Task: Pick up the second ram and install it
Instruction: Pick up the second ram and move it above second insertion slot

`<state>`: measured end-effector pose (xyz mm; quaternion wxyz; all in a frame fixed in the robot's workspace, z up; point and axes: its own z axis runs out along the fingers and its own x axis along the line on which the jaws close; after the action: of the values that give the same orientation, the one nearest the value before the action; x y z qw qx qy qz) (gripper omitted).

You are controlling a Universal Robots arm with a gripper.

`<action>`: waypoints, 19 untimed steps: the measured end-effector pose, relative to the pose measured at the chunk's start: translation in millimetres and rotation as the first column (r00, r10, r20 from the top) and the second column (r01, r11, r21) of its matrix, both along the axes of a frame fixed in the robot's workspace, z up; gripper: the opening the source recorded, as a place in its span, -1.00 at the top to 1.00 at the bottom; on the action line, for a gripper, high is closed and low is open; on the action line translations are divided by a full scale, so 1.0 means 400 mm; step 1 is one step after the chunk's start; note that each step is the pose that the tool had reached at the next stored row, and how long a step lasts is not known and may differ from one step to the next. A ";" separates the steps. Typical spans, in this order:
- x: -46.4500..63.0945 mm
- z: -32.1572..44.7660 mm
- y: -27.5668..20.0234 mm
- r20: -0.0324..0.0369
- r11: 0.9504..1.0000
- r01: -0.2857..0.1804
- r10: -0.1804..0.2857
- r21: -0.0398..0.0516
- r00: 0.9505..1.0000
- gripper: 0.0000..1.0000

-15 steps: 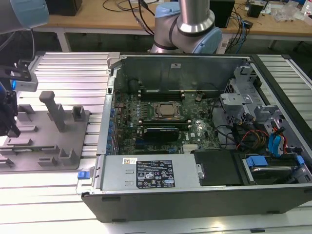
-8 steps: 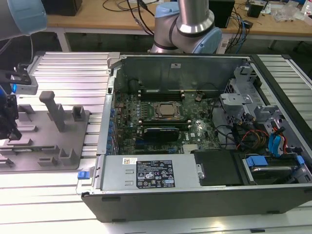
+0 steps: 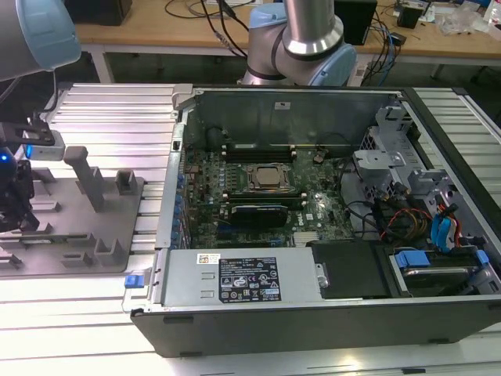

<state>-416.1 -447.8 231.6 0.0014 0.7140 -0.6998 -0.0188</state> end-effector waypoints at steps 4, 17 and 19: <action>0.000 0.000 0.000 0.000 1.000 0.000 0.000 0.000 1.000 0.59; -0.001 -0.057 -0.001 0.000 1.000 -0.003 0.003 -0.005 1.000 0.32; -0.001 -0.057 0.000 0.000 1.000 -0.004 0.004 -0.005 1.000 0.35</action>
<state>-416.3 -448.0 208.8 0.0033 0.7154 -0.6985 -0.0169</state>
